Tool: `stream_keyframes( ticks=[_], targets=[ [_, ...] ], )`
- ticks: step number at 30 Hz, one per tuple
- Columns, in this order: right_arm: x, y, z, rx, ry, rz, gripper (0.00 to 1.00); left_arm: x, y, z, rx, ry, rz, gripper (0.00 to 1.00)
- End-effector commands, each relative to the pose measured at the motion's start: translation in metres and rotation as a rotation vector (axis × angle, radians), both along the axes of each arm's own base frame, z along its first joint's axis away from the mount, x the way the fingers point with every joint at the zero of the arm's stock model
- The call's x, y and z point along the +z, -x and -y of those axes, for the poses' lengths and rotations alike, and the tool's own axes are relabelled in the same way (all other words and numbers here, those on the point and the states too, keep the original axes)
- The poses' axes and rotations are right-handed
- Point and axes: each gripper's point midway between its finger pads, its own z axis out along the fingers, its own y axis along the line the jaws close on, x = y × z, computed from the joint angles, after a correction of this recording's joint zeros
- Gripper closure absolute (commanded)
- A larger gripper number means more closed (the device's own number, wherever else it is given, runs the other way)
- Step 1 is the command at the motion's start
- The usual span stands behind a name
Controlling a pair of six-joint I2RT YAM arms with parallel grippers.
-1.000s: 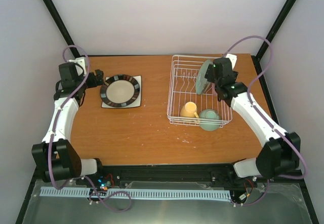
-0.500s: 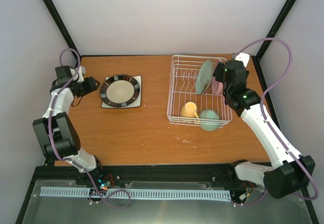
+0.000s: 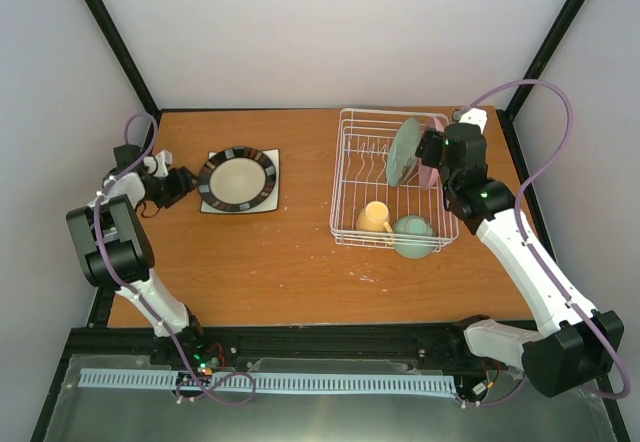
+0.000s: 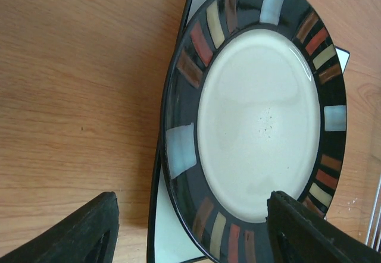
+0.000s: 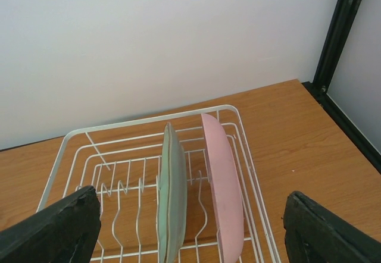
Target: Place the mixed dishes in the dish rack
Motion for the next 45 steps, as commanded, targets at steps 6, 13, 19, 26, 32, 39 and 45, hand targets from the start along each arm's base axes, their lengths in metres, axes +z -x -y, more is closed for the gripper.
stream_keyframes(
  ticks=[6,13,19,26,32,39,45],
  targets=[
    [0.013,-0.003,-0.006,0.036,-0.017,0.037,0.17,0.004,-0.028,0.003,-0.053,0.063,0.080,0.31],
    [0.008,-0.011,-0.011,0.047,-0.020,0.020,0.17,-0.006,-0.041,0.002,-0.069,0.086,0.082,0.31],
    [0.007,-0.019,-0.015,0.053,-0.015,0.008,0.17,-0.003,-0.051,0.008,-0.088,0.143,0.125,0.31],
    [0.006,-0.023,-0.017,0.059,-0.015,0.006,0.17,-0.010,-0.058,0.010,-0.106,0.187,0.123,0.33],
    [0.008,-0.025,-0.018,0.061,-0.015,0.014,0.17,-0.019,-0.059,0.011,-0.110,0.209,0.110,0.40],
    [0.006,-0.026,-0.018,0.056,-0.015,0.009,0.17,-0.025,-0.057,0.013,-0.113,0.219,0.098,0.55],
    [0.006,-0.026,-0.018,0.058,-0.015,0.009,0.17,-0.025,-0.058,0.014,-0.121,0.228,0.101,0.73]
  ],
)
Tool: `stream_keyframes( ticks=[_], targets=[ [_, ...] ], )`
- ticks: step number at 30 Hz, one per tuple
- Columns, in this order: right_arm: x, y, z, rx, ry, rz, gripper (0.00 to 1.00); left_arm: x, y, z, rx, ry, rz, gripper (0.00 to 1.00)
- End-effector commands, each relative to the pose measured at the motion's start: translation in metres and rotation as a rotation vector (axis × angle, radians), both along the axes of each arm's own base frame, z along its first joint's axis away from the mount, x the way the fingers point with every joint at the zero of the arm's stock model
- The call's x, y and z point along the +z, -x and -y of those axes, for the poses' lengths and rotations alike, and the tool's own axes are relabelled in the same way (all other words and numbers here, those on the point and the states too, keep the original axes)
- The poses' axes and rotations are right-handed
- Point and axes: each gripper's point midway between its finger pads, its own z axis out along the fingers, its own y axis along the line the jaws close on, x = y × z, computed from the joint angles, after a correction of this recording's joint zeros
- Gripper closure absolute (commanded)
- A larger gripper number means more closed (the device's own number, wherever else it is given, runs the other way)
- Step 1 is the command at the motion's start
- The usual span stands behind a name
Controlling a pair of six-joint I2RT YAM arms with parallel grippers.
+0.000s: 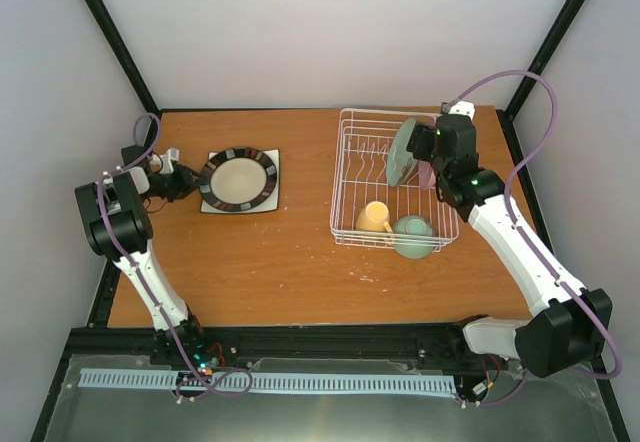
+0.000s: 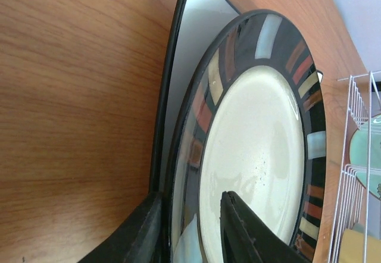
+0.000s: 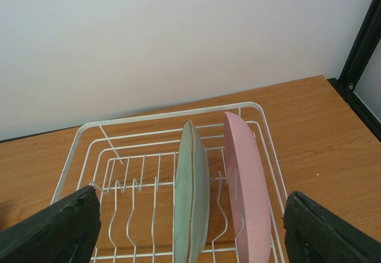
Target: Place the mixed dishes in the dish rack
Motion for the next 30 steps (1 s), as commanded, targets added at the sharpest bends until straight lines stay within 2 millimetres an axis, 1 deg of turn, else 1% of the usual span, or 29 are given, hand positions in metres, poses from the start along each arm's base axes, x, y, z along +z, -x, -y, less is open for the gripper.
stream_keyframes(
  ticks=[1,5,8,9,11,15,23,25,27,30],
  targets=[
    [0.015,-0.003,0.000,-0.003,-0.006,0.038,0.17,0.011,-0.011,0.001,-0.025,0.014,0.053,0.73],
    [0.014,-0.003,0.000,-0.003,-0.006,0.037,0.17,0.010,-0.011,0.001,-0.029,0.019,0.055,0.77],
    [0.014,-0.003,0.000,-0.002,-0.004,0.035,0.17,0.010,-0.011,0.002,-0.033,0.027,0.057,0.83],
    [0.014,-0.002,0.000,-0.002,-0.004,0.035,0.17,0.009,-0.011,0.003,-0.035,0.030,0.057,0.87],
    [0.013,-0.002,0.001,-0.003,-0.004,0.034,0.17,0.010,-0.011,0.004,-0.038,0.037,0.058,0.98],
    [0.012,-0.002,-0.001,0.003,-0.009,0.032,0.17,0.017,-0.010,0.005,-0.040,0.045,0.073,0.99],
    [0.013,0.000,-0.006,0.030,-0.040,0.034,0.18,0.051,-0.010,0.012,-0.063,0.072,0.153,0.99],
    [0.014,0.001,-0.011,0.061,-0.055,0.041,0.18,0.063,-0.009,0.016,-0.078,0.093,0.184,0.99],
    [0.017,0.002,-0.027,0.151,-0.072,0.053,0.18,0.071,-0.009,0.020,-0.100,0.110,0.217,1.00],
    [0.017,0.008,-0.071,0.400,-0.129,0.049,0.20,0.078,-0.007,0.024,-0.128,0.134,0.247,0.99]
  ],
)
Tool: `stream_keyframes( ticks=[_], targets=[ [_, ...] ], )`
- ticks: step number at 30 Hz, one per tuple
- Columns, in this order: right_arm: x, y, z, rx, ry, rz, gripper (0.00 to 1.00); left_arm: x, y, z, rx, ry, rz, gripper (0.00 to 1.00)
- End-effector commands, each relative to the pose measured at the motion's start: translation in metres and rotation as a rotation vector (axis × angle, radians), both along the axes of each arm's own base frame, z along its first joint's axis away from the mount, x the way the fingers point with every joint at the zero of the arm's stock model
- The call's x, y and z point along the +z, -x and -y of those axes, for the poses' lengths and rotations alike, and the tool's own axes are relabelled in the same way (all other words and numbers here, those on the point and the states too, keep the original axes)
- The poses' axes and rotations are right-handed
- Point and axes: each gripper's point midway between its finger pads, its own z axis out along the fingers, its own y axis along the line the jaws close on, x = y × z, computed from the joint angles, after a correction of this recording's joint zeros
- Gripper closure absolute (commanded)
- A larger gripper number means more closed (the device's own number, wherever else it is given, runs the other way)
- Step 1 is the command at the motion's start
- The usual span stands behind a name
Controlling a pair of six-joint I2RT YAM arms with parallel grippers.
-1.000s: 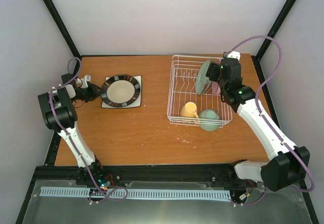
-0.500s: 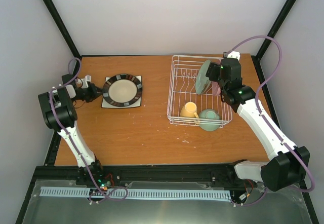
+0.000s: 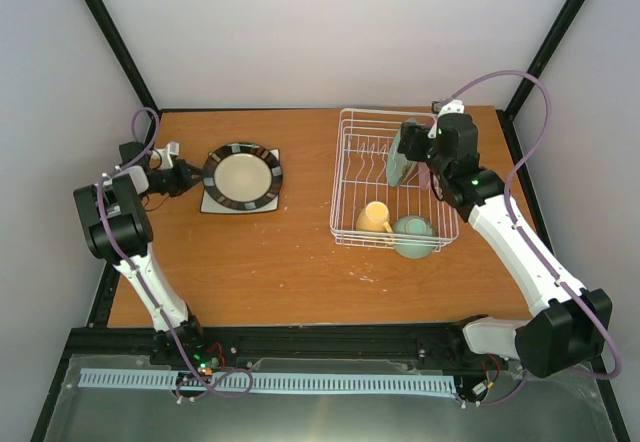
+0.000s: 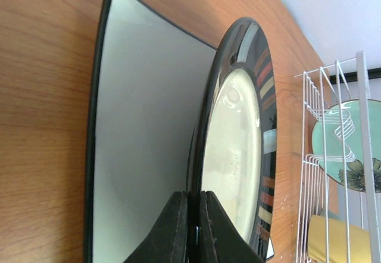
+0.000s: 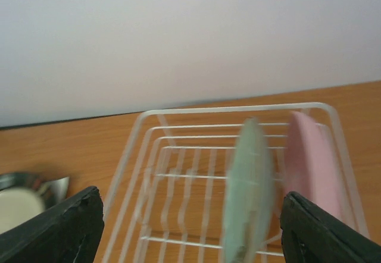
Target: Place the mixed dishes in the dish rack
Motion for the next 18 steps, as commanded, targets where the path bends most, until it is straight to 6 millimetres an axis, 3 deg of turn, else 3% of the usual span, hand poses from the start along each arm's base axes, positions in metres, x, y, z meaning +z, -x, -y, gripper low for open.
stream_keyframes(
  ticks=[1,6,11,18],
  targets=[
    [0.013,0.010,-0.059,0.335,-0.096,0.040,0.20,0.056,-0.004,0.015,-0.095,0.075,0.190,0.99],
    [-0.003,0.019,-0.119,0.639,-0.204,-0.011,0.22,0.068,0.006,0.026,-0.134,0.128,0.235,0.99],
    [-0.036,0.023,-0.175,0.840,-0.214,-0.112,0.22,0.067,0.005,0.026,-0.146,0.130,0.245,0.99],
    [-0.115,0.018,-0.254,1.036,-0.076,-0.303,0.24,0.072,0.003,0.028,-0.167,0.153,0.276,0.99]
  ],
)
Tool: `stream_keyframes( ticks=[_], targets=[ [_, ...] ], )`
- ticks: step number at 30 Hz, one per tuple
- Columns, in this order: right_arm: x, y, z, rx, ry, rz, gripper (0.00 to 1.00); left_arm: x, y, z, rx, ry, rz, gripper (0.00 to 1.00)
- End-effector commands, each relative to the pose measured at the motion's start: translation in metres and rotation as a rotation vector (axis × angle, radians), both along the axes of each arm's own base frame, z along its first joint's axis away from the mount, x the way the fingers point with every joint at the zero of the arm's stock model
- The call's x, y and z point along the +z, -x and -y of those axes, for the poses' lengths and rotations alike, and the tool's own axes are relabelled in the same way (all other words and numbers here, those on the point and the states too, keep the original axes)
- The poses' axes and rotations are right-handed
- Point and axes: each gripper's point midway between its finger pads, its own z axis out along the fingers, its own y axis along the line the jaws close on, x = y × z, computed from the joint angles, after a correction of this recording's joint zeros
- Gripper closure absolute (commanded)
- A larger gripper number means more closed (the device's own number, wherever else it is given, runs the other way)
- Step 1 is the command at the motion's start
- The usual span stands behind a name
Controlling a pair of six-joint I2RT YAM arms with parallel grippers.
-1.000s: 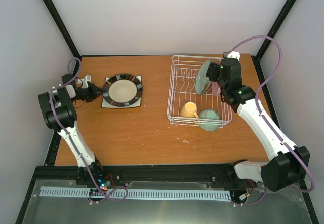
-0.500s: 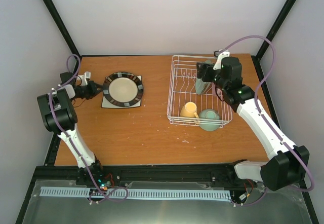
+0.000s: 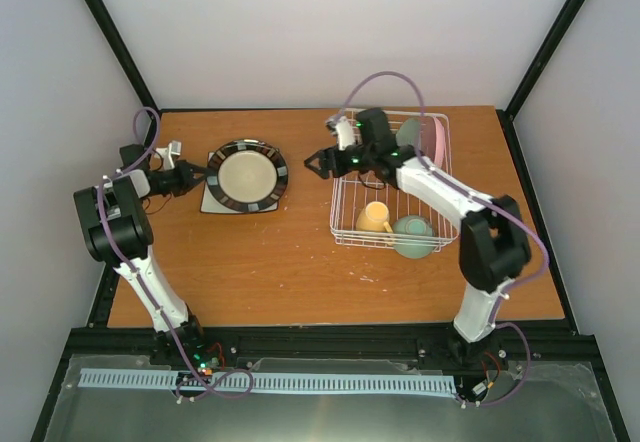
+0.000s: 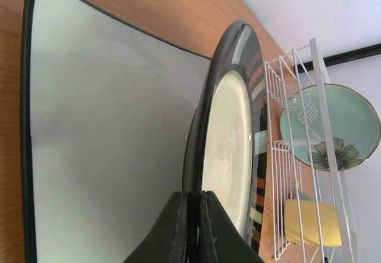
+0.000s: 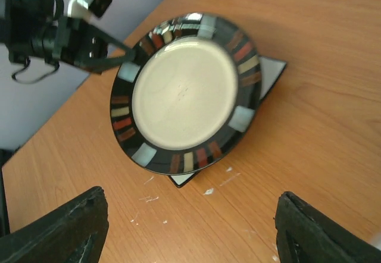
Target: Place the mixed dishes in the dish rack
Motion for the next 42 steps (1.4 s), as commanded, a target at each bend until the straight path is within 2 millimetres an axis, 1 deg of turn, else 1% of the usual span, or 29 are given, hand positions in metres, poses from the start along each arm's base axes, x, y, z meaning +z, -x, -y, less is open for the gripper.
stream_keyframes(
  ticks=[1,5,8,12,17,20,28,33,37,42],
  targets=[
    [-0.028,0.012,-0.042,0.159,0.064,-0.014,0.24,0.055,-0.004,0.013,-0.105,0.088,0.184,0.99],
    [-0.045,0.004,-0.060,0.173,0.080,-0.021,0.23,0.059,-0.002,0.015,-0.132,0.108,0.203,0.99],
    [-0.052,-0.004,-0.067,0.178,0.085,-0.025,0.23,0.063,0.000,0.018,-0.164,0.143,0.221,0.99],
    [-0.061,-0.011,-0.072,0.177,0.119,-0.030,0.23,0.067,0.002,0.021,-0.182,0.172,0.226,0.99],
    [-0.064,-0.017,-0.077,0.181,0.131,-0.032,0.23,0.084,0.010,0.025,-0.203,0.192,0.255,0.99],
    [-0.067,-0.019,-0.079,0.182,0.138,-0.037,0.23,0.100,0.015,0.028,-0.215,0.190,0.286,0.99],
    [-0.065,-0.018,-0.081,0.181,0.137,-0.039,0.23,0.128,0.017,0.029,-0.240,0.201,0.332,0.99],
    [-0.064,-0.015,-0.088,0.200,0.100,-0.058,0.23,0.142,0.027,0.034,-0.254,0.203,0.359,0.99],
    [-0.056,-0.009,-0.098,0.228,0.049,-0.062,0.24,0.144,0.031,0.036,-0.253,0.204,0.359,0.99],
    [-0.038,-0.001,-0.112,0.277,-0.034,-0.074,0.26,0.145,0.036,0.038,-0.258,0.212,0.361,0.99]
  ],
)
